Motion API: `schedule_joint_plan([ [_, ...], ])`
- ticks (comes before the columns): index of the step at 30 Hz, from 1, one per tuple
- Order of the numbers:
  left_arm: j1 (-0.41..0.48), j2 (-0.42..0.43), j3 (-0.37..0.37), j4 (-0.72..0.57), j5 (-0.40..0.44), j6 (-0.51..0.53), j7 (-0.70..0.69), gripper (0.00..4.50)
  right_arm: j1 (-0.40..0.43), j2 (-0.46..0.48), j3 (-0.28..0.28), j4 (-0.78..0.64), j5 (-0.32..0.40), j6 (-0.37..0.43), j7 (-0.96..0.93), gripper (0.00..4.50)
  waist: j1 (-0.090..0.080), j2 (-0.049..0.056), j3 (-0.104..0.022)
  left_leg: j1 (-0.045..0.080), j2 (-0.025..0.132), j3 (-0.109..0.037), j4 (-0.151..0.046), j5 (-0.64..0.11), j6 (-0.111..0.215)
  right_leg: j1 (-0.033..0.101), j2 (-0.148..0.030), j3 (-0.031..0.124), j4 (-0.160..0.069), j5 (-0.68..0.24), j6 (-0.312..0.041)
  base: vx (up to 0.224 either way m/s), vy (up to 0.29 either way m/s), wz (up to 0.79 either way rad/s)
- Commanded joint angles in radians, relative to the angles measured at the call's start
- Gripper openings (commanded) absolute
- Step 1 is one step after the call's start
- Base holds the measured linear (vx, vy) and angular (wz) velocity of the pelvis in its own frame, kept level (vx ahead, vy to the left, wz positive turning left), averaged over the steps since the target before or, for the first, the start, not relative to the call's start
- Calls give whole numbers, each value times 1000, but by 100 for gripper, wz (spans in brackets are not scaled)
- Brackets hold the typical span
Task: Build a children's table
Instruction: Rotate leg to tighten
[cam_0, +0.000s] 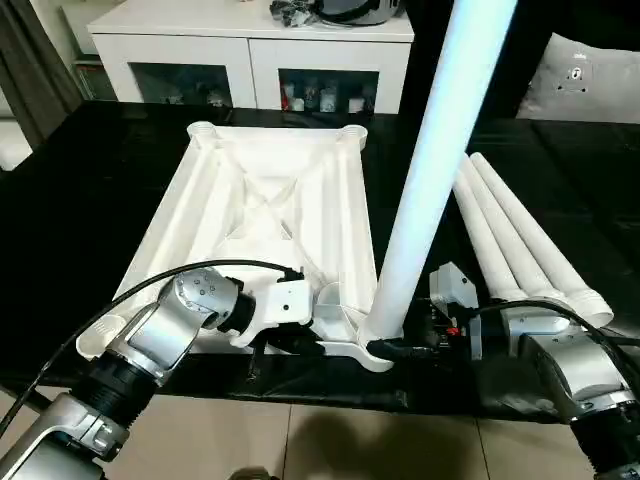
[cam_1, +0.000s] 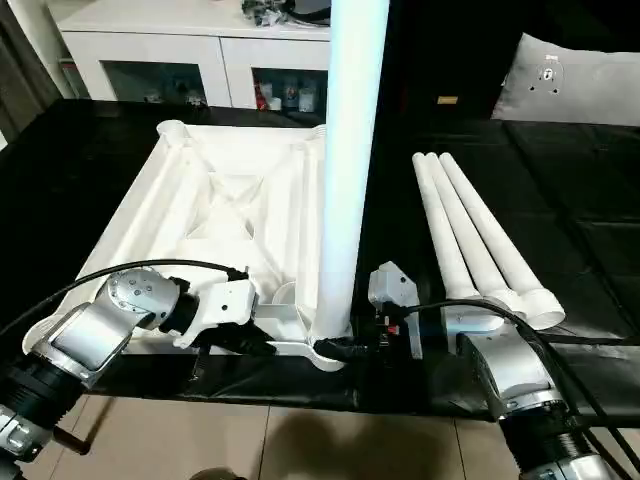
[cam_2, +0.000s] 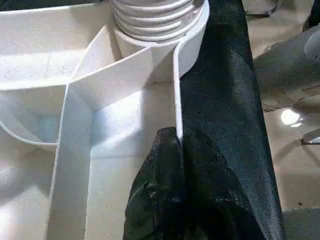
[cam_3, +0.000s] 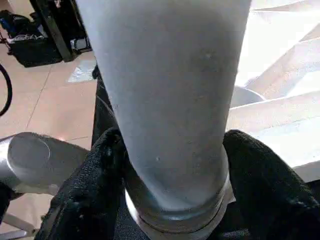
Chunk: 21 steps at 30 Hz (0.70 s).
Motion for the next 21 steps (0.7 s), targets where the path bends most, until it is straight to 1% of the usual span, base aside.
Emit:
schedule_joint_plan([
  [1, 16, -8, -38, -2, 5, 11, -24, 0, 4, 2, 12, -22, 13, 14, 12, 274, -4, -14, -59, 3, 60, -9, -65, -91, 107, 52, -82, 61, -68, -64, -232, 0, 0, 0],
  [2, 27, -20, -22, -18, -10, 47, -3, 0, 11, 16, 9, -35, 18, 45, -20, 273, -6, -13, -59, 2, 61, -10, -66, -87, 106, 52, -81, 61, -67, -57, -235, 0, 0, 0],
  [3, 39, -40, 0, -41, -25, 102, 36, 0, 14, 45, 6, -39, 5, 90, -89, 269, -6, -10, -59, 1, 60, -11, -65, -88, 106, 52, -81, 61, -67, -60, -234, 0, 0, 0],
  [4, 50, -59, 18, -61, -35, 150, 73, 0, 13, 74, 3, -32, -19, 118, -164, 269, -11, -12, -55, 1, 61, -11, -70, -91, 99, 50, -80, 61, -68, -70, -233, 0, 0, 0],
  [5, 50, -60, 19, -62, -35, 152, 75, 0, 13, 76, 3, -32, -21, 119, -168, 269, -13, -12, -55, 2, 61, -11, -70, -101, 92, 50, -80, 60, -69, -86, -230, 0, 0, 0],
  [6, 56, -72, 30, -72, -41, 179, 97, 0, 12, 94, 2, -26, -37, 134, -213, 268, -16, -12, -51, 5, 57, -9, -72, -137, 74, 48, -82, 61, -79, -157, -219, 0, 0, 0],
  [7, 61, -94, 47, -86, -46, 218, 137, 0, 2, 133, -9, -7, -57, 158, -294, 267, -24, -12, -47, 3, 56, -9, -76, -165, 53, 49, -83, 62, -85, -223, -203, 0, 0, 0],
  [8, 66, -129, 71, -102, -55, 269, 189, 0, -13, 184, -31, 15, -62, 188, -384, 267, -28, -10, -46, 4, 54, -10, -78, -178, 43, 49, -82, 60, -88, -256, -196, 0, 0, 0],
  [9, 69, -153, 88, -114, -61, 304, 225, 0, -24, 219, -46, 28, -63, 209, -444, 267, -40, -13, -43, 0, 52, -14, -81, -207, 20, 51, -83, 57, -93, -328, -171, 0, 0, 0],
  [10, 70, -181, 106, -121, -65, 339, 266, 0, -36, 250, -57, 42, -69, 226, -500, 267, -54, -16, -43, 2, 50, -16, -81, -232, 8, 50, -82, 56, -99, -379, -150, 0, 0, 0],
  [11, 68, -200, 116, -123, -63, 356, 294, 0, -45, 268, -62, 54, -77, 233, -535, 267, -58, -16, -43, 1, 49, -18, -82, -237, 7, 49, -82, 55, -102, -394, -142, 0, 0, 0],
  [13, 63, -253, 143, -127, -50, 403, 372, 0, -66, 312, -72, 81, -106, 246, -631, 267, -68, -17, -43, 7, 48, -15, -79, -252, 10, 40, -79, 59, -109, -406, -135, 0, 0, 0],
  [15, 54, -294, 159, -121, -41, 419, 430, 0, -79, 343, -90, 101, -112, 240, -692, 267, -67, -16, -45, 6, 47, -14, -77, -231, 17, 39, -79, 61, -109, -384, -136, 0, 0, 0],
  [16, 46, -327, 167, -113, -33, 423, 476, 0, -85, 362, -104, 112, -111, 229, -723, 267, -67, -18, -46, 3, 49, -12, -78, -207, 25, 42, -78, 63, -105, -339, -141, 0, 0, 0],
  [17, 43, -342, 167, -111, -34, 423, 489, 0, -86, 368, -109, 115, -110, 219, -729, 322, -63, -15, -50, 1, 51, -14, -77, -180, 31, 44, -77, 62, -99, -280, -151, 0, 0, 0],
  [18, 41, -352, 166, -114, -35, 429, 496, 0, -85, 374, -118, 112, -108, 219, -733, 336, -64, -15, -50, 0, 51, -13, -77, -172, 35, 45, -76, 62, -97, -255, -156, 0, 0, 0],
  [19, 40, -356, 162, -117, -32, 427, 498, 0, -83, 378, -128, 105, -101, 222, -730, 336, -61, -14, -54, 2, 51, -12, -74, -150, 45, 45, -75, 63, -92, -200, -168, 0, 0, 0],
  [20, 41, -357, 159, -122, -30, 430, 498, 0, -80, 379, -134, 96, -94, 227, -727, 344, -60, -12, -60, -1, 51, -12, -70, -104, 59, 48, -75, 63, -83, -117, -186, 0, 0, 0],
  [21, 41, -356, 157, -126, -28, 433, 499, 0, -78, 380, -137, 90, -89, 231, -726, 344, -58, -11, -61, -1, 52, -12, -68, -80, 67, 49, -74, 63, -78, -74, -197, 0, 0, 0],
])
